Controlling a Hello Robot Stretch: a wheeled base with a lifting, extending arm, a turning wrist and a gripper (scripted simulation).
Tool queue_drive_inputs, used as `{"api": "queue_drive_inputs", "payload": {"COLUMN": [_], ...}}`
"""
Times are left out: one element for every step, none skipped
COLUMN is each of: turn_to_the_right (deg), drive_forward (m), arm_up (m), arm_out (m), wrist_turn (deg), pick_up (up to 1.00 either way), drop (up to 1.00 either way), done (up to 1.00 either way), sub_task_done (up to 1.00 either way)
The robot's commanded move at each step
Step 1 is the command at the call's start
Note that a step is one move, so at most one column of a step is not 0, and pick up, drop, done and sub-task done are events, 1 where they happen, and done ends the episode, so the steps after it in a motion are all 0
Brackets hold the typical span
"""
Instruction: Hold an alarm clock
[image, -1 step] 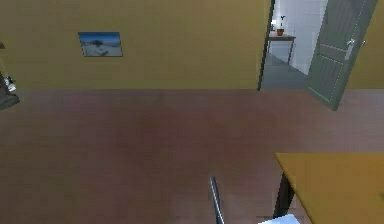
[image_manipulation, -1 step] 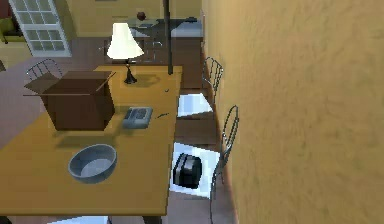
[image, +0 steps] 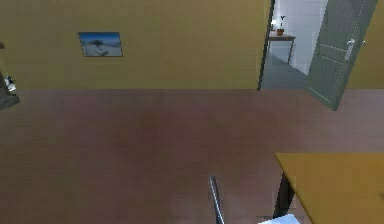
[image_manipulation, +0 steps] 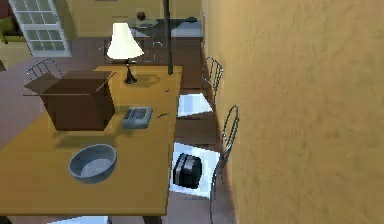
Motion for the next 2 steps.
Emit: {"api": "queue_drive_inputs", "payload": {"turn_to_the_right": [0.0, 0.0], "drive_forward": [0.0, 0.0], "arm_up": [0.0, 0.0], "arm_out": [0.46, 0.0], "wrist_turn": [0.0, 45.0], "pick_up": [0.0, 0.0], "drop": [0.0, 0.0], "done": [0.0, 0.0], "sub_task_done": [0.0, 0.0]}}
